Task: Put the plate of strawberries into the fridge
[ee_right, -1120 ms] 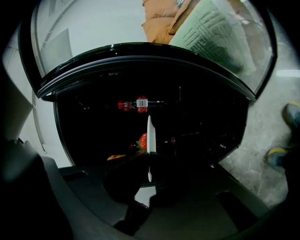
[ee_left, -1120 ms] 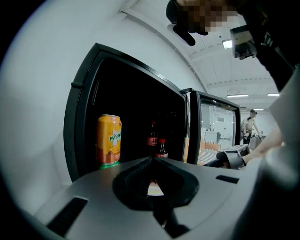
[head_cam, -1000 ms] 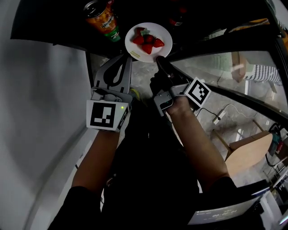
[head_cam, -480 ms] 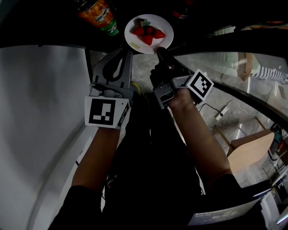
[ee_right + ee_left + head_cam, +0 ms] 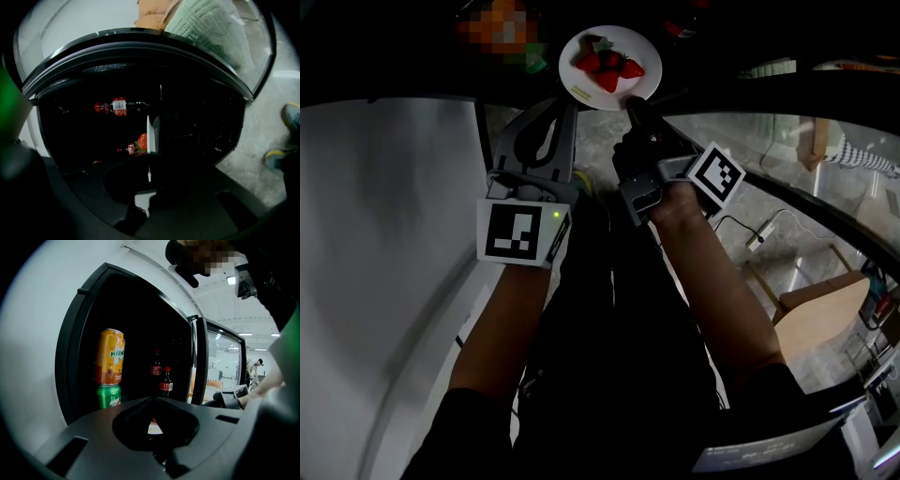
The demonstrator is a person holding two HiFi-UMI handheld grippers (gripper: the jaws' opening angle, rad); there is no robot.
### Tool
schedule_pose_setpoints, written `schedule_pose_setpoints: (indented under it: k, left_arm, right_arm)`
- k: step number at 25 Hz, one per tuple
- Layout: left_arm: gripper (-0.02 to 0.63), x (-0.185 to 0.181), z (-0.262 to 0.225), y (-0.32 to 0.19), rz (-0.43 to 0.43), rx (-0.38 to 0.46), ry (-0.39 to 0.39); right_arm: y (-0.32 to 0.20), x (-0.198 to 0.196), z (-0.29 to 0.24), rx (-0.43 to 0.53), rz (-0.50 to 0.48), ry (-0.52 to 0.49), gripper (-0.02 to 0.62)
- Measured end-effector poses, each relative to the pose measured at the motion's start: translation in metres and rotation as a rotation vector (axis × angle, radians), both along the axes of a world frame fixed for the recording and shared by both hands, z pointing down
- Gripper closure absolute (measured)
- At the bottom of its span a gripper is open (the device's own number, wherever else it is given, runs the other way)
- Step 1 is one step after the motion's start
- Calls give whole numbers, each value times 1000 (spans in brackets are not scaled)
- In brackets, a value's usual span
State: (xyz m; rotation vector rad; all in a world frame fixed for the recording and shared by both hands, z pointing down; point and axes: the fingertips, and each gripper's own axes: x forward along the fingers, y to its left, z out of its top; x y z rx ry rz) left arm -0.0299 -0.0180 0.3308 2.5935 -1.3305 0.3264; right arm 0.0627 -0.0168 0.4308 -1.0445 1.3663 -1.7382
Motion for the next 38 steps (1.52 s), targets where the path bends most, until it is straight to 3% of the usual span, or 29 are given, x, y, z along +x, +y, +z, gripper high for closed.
schedule_pose_setpoints:
  k: [38]
  left_arm:
    - [603,-10,31,3,-4,-47,-2]
  right_arm:
    - [-14,-4,14,15,43,-4,574]
